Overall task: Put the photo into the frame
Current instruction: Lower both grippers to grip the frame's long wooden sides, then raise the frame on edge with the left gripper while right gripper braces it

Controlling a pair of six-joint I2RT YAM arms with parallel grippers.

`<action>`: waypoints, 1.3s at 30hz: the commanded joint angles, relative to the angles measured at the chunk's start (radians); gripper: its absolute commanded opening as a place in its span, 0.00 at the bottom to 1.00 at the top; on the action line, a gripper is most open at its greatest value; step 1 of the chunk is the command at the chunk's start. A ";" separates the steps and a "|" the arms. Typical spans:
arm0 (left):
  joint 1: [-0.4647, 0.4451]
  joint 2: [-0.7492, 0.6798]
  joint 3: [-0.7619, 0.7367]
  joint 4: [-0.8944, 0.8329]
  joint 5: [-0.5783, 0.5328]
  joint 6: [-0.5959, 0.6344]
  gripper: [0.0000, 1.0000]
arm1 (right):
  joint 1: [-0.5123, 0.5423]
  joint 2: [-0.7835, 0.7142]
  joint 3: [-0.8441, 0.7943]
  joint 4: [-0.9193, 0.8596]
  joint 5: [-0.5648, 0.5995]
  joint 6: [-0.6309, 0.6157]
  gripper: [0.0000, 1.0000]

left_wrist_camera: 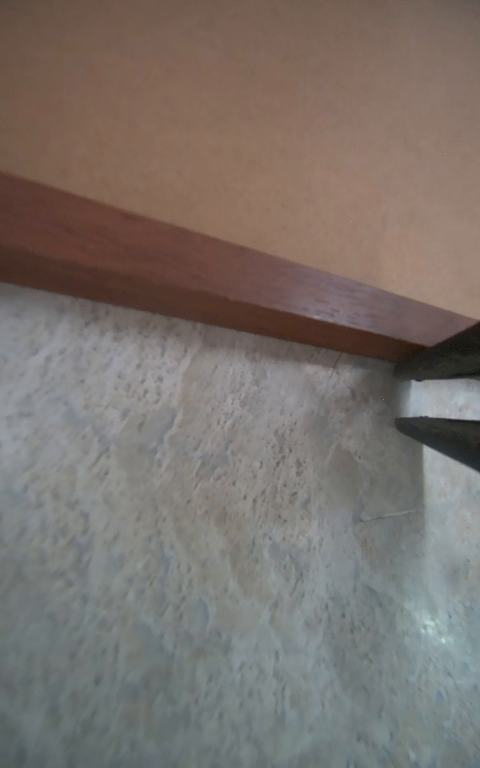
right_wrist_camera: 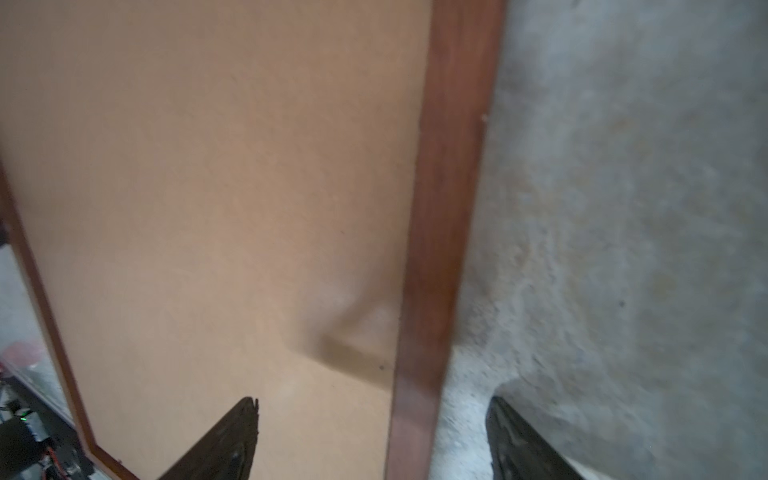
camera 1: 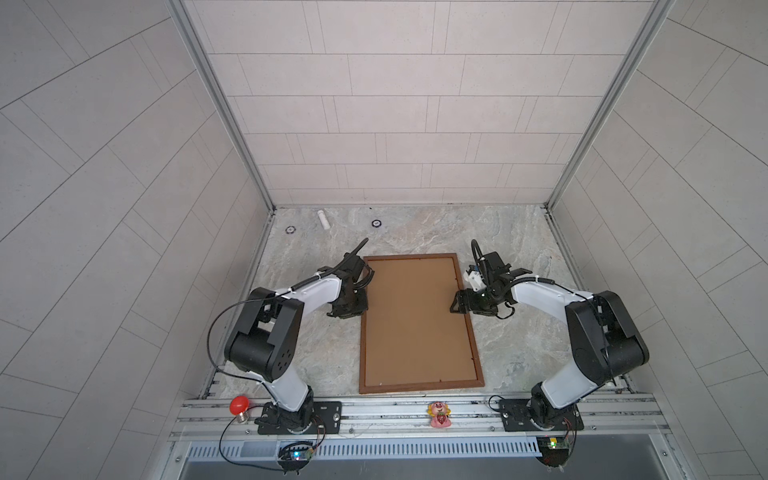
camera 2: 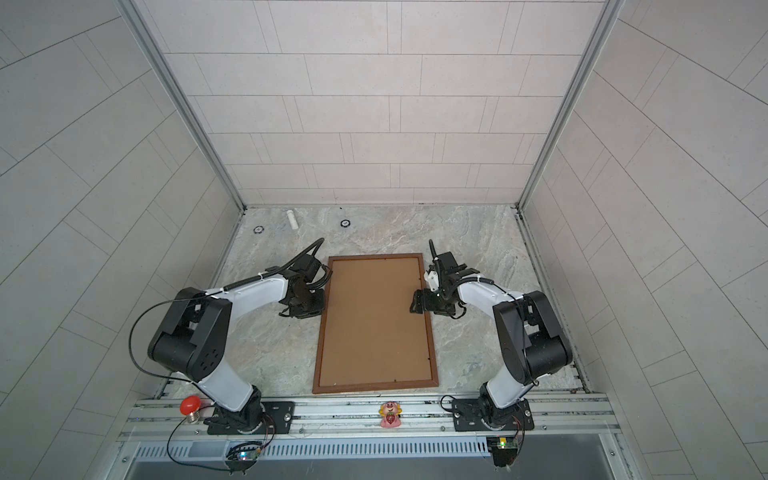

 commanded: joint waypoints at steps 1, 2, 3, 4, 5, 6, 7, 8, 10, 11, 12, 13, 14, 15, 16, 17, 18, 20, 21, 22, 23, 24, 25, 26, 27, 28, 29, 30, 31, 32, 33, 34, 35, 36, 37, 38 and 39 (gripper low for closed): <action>-0.032 0.043 -0.005 -0.008 0.071 -0.006 0.24 | -0.002 0.037 -0.025 0.047 -0.089 0.035 0.83; -0.032 0.047 -0.007 0.002 0.086 -0.008 0.24 | -0.002 0.049 -0.026 0.059 -0.115 0.041 0.83; -0.032 0.055 -0.008 0.014 0.105 -0.008 0.24 | -0.002 0.059 -0.024 0.071 -0.154 0.050 0.82; -0.032 0.064 -0.005 0.019 0.122 -0.006 0.24 | -0.002 0.067 -0.023 0.083 -0.191 0.060 0.80; -0.034 0.077 0.001 0.022 0.139 -0.001 0.24 | -0.001 0.071 -0.024 0.106 -0.242 0.082 0.79; -0.034 0.091 0.009 0.022 0.152 0.006 0.24 | -0.001 0.070 -0.023 0.130 -0.290 0.107 0.77; -0.033 0.105 0.018 0.020 0.162 0.012 0.24 | 0.000 0.062 -0.023 0.149 -0.324 0.128 0.77; -0.033 0.120 0.029 0.019 0.176 0.016 0.24 | 0.000 0.047 -0.023 0.166 -0.351 0.152 0.77; -0.033 0.146 0.046 0.028 0.212 0.016 0.24 | 0.000 0.009 -0.018 0.179 -0.382 0.179 0.77; -0.033 0.157 0.056 0.034 0.228 0.012 0.24 | 0.000 -0.012 -0.019 0.192 -0.405 0.203 0.77; -0.033 0.163 0.064 0.038 0.239 0.007 0.24 | 0.001 -0.034 -0.021 0.213 -0.428 0.228 0.77; -0.033 0.167 0.069 0.041 0.244 0.004 0.24 | 0.001 -0.054 -0.024 0.233 -0.448 0.253 0.77; -0.033 0.170 0.077 0.041 0.243 0.000 0.24 | 0.001 -0.076 -0.026 0.244 -0.462 0.275 0.77; -0.032 0.173 0.083 0.041 0.245 -0.001 0.24 | 0.002 -0.100 -0.028 0.251 -0.470 0.293 0.77; -0.033 0.176 0.089 0.041 0.248 -0.005 0.24 | 0.001 -0.122 -0.034 0.262 -0.477 0.311 0.77; -0.033 0.179 0.093 0.041 0.251 -0.006 0.24 | 0.001 -0.144 -0.040 0.277 -0.486 0.334 0.77; -0.033 0.183 0.096 0.041 0.252 -0.009 0.24 | 0.001 -0.164 -0.049 0.298 -0.499 0.362 0.77; -0.032 0.190 0.099 0.049 0.249 -0.012 0.24 | 0.001 -0.202 -0.069 0.347 -0.518 0.417 0.77; -0.032 0.198 0.103 0.050 0.248 -0.012 0.24 | 0.003 -0.218 -0.078 0.377 -0.528 0.451 0.77; -0.032 0.205 0.106 0.052 0.248 -0.012 0.24 | 0.003 -0.231 -0.087 0.397 -0.536 0.474 0.77; -0.032 0.215 0.111 0.052 0.249 -0.009 0.24 | 0.003 -0.241 -0.095 0.413 -0.544 0.495 0.77; -0.032 0.224 0.114 0.054 0.249 -0.008 0.24 | 0.003 -0.252 -0.101 0.421 -0.550 0.511 0.77; -0.032 0.231 0.118 0.056 0.251 -0.008 0.24 | 0.006 -0.260 -0.108 0.434 -0.555 0.527 0.77; -0.032 0.238 0.123 0.058 0.252 -0.008 0.24 | 0.009 -0.272 -0.116 0.452 -0.561 0.551 0.77; -0.031 0.244 0.128 0.060 0.250 -0.008 0.24 | 0.013 -0.285 -0.126 0.479 -0.568 0.581 0.77; -0.031 0.249 0.134 0.059 0.251 -0.007 0.24 | 0.016 -0.298 -0.132 0.509 -0.574 0.612 0.76; -0.032 0.256 0.143 0.060 0.252 -0.008 0.24 | 0.021 -0.312 -0.138 0.540 -0.581 0.643 0.76; -0.031 0.261 0.152 0.059 0.257 -0.008 0.24 | 0.026 -0.328 -0.138 0.561 -0.581 0.666 0.76; -0.031 0.265 0.161 0.058 0.259 -0.008 0.24 | 0.033 -0.340 -0.134 0.575 -0.583 0.679 0.77; -0.032 0.270 0.169 0.057 0.261 -0.007 0.24 | 0.042 -0.353 -0.125 0.594 -0.587 0.694 0.77; -0.031 0.274 0.177 0.057 0.263 -0.007 0.24 | 0.050 -0.360 -0.113 0.599 -0.592 0.709 0.77; -0.031 0.278 0.185 0.054 0.264 -0.007 0.24 | 0.056 -0.363 -0.102 0.600 -0.598 0.721 0.77; -0.031 0.282 0.193 0.051 0.264 -0.006 0.24 | 0.065 -0.368 -0.094 0.607 -0.600 0.738 0.77; -0.031 0.285 0.203 0.048 0.265 -0.006 0.24 | 0.072 -0.377 -0.090 0.620 -0.598 0.761 0.77; -0.031 0.287 0.210 0.045 0.266 -0.006 0.24 | 0.076 -0.385 -0.088 0.624 -0.598 0.775 0.77; -0.032 0.289 0.219 0.042 0.266 -0.002 0.24 | 0.082 -0.394 -0.089 0.626 -0.595 0.789 0.77; -0.029 0.293 0.224 0.041 0.263 -0.003 0.24 | 0.086 -0.401 -0.089 0.630 -0.592 0.801 0.76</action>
